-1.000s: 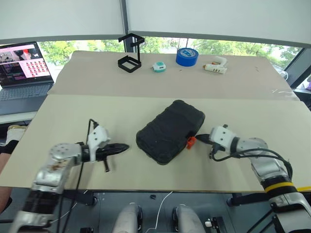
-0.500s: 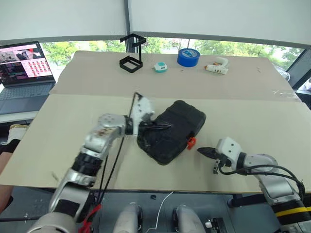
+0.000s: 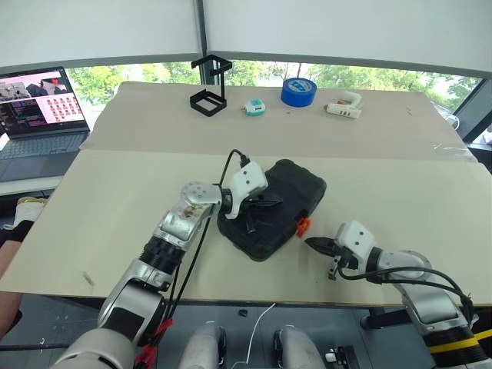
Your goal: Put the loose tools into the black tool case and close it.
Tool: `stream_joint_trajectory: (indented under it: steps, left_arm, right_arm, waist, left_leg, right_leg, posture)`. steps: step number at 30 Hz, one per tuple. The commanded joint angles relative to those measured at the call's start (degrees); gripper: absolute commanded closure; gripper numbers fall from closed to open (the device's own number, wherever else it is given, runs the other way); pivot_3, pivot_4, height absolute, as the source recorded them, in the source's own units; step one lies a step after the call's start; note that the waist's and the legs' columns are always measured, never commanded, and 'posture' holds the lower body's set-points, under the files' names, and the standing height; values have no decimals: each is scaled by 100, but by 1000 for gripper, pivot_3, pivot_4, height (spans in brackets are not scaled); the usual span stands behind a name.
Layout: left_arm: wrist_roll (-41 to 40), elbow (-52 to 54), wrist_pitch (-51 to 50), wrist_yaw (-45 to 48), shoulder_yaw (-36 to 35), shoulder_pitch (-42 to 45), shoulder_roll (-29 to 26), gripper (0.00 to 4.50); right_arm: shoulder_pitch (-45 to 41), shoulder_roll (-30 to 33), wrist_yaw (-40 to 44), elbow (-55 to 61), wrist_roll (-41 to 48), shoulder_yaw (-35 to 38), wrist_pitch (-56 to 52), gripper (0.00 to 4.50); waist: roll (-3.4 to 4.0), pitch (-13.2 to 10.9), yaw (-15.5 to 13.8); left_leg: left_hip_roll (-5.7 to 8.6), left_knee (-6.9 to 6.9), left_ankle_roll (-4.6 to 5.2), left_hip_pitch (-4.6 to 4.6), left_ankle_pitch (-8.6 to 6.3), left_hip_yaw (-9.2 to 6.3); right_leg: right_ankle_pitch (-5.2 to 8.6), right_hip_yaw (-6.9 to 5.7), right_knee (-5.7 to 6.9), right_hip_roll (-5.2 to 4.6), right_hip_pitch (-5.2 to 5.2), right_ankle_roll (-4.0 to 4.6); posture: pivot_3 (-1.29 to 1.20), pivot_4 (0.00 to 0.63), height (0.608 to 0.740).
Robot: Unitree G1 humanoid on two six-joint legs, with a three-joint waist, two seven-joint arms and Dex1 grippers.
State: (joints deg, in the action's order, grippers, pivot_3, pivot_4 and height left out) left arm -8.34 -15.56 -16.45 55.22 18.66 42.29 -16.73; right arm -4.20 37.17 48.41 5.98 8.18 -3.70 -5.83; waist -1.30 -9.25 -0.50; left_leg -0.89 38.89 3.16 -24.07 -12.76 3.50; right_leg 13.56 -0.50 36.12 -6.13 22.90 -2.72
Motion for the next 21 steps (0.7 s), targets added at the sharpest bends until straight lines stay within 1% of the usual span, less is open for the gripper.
stream_joint_trajectory:
  steps: [1,15,21]
  left_arm:
    - [211,-173,-126,32,133,-239,-97,4416]
    - [206,-101,-243,81,178,-319,-114,4416]
    - [230,-101,-294,146,228,-348,-133,4416]
  right_arm:
    - [-55,-78,17,173,162,87,40,4500]
    - [-377,-310,-16,-99,357,250,622,4500]
    - [-459,-393,-61,-261,259,265,982,4500]
  waist:
    - [1,0,4]
    - [1,1,17]
    - [2,1,47]
  left_leg:
    - [0,0,0,1,0,0]
    - [0,-1,0,5,0,0]
    - [0,-2,0,7,0,0]
  right_leg:
    - [0,0,0,0,-1,0]
    - [0,0,-1,0,-6,0]
    - [0,0,-1,1,-7,0]
  posture:
    - [0,150,740]
    - [0,150,740]
    - [0,150,740]
